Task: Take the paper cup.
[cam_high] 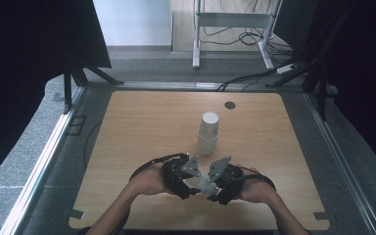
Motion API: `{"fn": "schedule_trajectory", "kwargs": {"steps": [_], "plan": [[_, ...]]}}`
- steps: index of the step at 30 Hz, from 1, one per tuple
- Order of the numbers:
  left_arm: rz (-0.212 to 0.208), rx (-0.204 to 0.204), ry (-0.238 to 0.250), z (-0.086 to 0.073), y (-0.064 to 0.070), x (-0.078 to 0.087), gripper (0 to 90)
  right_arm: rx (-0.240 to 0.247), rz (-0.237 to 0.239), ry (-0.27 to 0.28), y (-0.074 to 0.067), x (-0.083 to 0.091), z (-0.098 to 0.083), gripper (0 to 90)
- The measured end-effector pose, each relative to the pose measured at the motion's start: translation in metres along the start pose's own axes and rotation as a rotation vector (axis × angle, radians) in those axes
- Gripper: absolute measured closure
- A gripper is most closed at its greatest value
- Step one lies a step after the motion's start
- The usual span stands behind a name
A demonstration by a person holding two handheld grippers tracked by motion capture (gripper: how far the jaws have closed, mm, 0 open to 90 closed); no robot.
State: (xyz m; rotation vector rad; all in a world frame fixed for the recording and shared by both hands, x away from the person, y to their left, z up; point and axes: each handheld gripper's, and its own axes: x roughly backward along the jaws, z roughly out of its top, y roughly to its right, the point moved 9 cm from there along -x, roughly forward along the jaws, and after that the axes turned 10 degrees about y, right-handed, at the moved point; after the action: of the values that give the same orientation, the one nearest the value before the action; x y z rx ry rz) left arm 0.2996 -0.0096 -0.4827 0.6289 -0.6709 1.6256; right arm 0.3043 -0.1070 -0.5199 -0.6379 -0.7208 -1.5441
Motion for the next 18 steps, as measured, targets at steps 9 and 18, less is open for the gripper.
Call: {"fn": "schedule_trajectory", "kwargs": {"steps": [9,18], "plan": [[0.006,-0.036,-0.091,0.003,0.000,-0.006,32.6,0.016,0.000,-0.052,-0.001,-0.010,-0.001,27.8],[0.005,-0.065,-0.138,0.007,0.002,-0.008,32.6,0.008,0.025,-0.067,-0.003,-0.016,-0.003,32.8]]}}
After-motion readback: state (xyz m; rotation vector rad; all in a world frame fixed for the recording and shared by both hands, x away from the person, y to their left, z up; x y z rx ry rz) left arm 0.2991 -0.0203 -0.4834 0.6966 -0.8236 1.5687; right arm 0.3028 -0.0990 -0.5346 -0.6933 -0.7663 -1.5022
